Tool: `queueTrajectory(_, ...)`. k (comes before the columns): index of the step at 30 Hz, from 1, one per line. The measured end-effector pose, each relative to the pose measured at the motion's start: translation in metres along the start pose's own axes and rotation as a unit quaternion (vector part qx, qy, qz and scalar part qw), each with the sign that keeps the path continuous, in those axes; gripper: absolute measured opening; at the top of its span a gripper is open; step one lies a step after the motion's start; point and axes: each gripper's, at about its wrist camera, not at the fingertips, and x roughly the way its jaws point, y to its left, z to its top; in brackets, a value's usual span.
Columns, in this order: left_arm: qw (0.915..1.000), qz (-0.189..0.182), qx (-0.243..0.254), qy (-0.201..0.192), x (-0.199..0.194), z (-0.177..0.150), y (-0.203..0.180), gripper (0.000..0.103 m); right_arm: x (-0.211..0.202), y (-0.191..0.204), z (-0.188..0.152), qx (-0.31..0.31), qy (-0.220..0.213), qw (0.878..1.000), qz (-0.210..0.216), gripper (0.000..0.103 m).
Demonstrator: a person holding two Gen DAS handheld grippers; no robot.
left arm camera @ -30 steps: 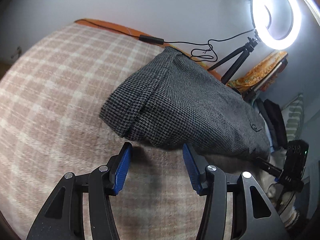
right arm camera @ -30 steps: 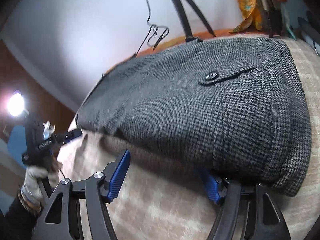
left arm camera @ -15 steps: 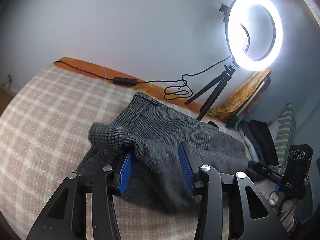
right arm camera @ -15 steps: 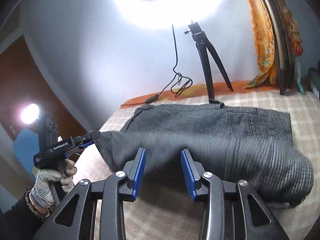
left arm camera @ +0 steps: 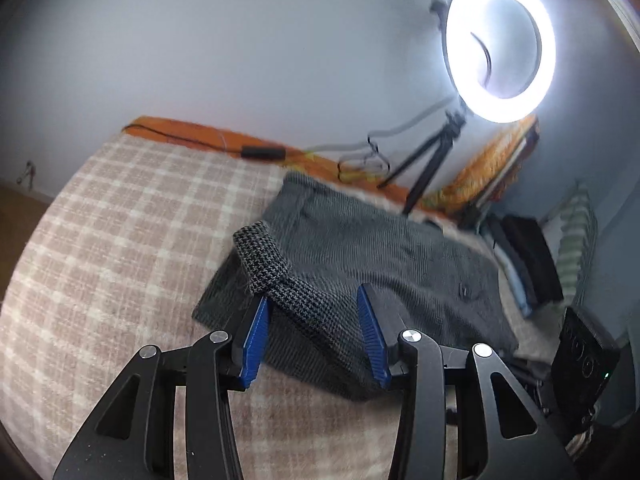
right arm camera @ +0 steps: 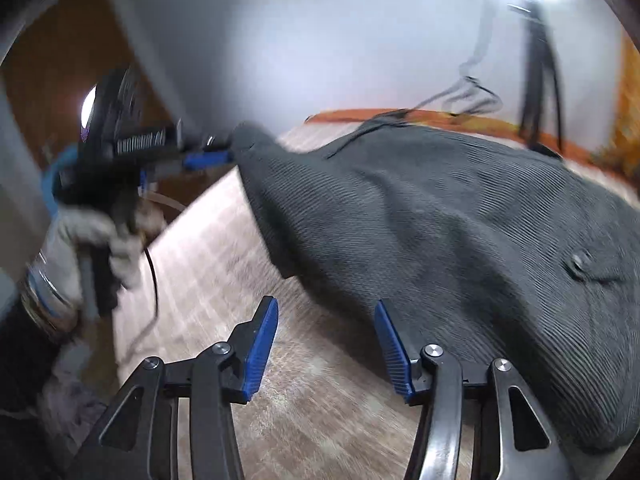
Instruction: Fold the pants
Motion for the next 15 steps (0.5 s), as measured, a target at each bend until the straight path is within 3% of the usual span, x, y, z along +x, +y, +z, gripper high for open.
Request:
queueTrajectory(2, 0.9991, 0.016, 0.016, 0.036, 0.004, -0.011, 0.004, 0.042, 0.009, 0.02, 0.001, -0.045, 0.002, 0.999, -0.016, 0.054)
queueTrajectory(5, 0.998, 0.03, -0.03, 0.046, 0.0, -0.028, 0.032, 0.042, 0.022, 0.04, 0.005, -0.101, 0.002, 0.994, -0.03, 0.057)
queueTrajectory(8, 0.9964, 0.048, -0.069, 0.012, -0.016, -0.029, 0.052, 0.042, 0.037, 0.047, 0.013, -0.11, 0.011, 0.994, -0.018, 0.059)
queueTrajectory(11, 0.9951, 0.045, -0.083, -0.028, -0.029, -0.023, 0.057, 0.042, 0.056, 0.036, 0.021, -0.077, 0.039, 0.996, 0.011, 0.06)
queueTrajectory(15, 0.9968, 0.036, -0.069, -0.018, -0.015, -0.021, 0.052, 0.042, 0.067, 0.036, 0.023, -0.074, 0.054, 0.996, -0.01, 0.061)
